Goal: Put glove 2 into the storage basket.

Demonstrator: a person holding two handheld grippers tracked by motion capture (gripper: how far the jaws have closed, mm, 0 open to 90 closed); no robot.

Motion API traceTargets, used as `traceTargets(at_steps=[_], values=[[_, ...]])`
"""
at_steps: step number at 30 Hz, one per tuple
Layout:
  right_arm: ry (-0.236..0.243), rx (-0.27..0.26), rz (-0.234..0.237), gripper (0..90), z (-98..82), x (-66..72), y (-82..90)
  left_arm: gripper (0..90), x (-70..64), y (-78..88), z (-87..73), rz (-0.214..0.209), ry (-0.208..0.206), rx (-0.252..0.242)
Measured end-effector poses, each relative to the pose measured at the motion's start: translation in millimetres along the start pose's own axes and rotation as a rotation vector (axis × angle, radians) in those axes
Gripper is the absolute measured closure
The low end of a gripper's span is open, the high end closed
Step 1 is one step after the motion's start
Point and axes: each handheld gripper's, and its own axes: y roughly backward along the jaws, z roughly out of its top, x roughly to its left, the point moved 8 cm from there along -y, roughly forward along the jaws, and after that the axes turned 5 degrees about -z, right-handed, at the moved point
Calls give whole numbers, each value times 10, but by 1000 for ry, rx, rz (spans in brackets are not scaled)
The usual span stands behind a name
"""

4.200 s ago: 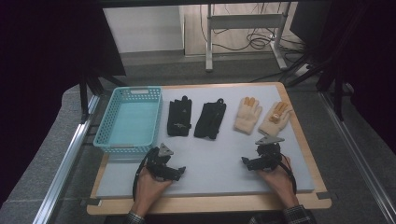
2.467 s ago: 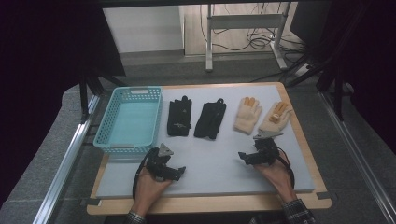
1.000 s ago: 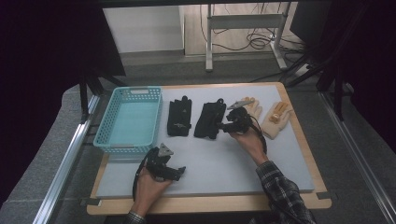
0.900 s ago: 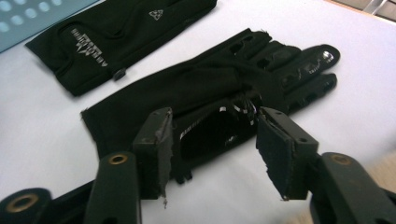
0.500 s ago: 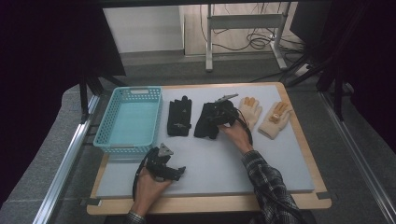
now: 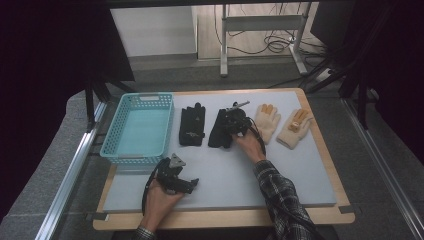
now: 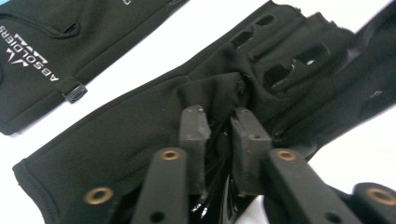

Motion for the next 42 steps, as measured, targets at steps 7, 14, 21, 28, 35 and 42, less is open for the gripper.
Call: traceTargets(at_steps=[7,14,21,28,35,42], values=[[44,-23,-11,817,73,40,146,0,-1,0,-1,-1,2,0],[42,-85,38,816,116,141,504,0,2,1,-2,1,-1,2],[69,-156,106,812,-17,456,1023,0,0,0,-1,0,0,0],[56,-144,129,804,-323,607,1077,0,2,1,-1,1,-2,1],[57,-117,135,654,-600,630,984,0,1,1,-1,1,-1,1],[63,-136,100,569,-594,496,1102,0,1,1,-1,1,-1,2]])
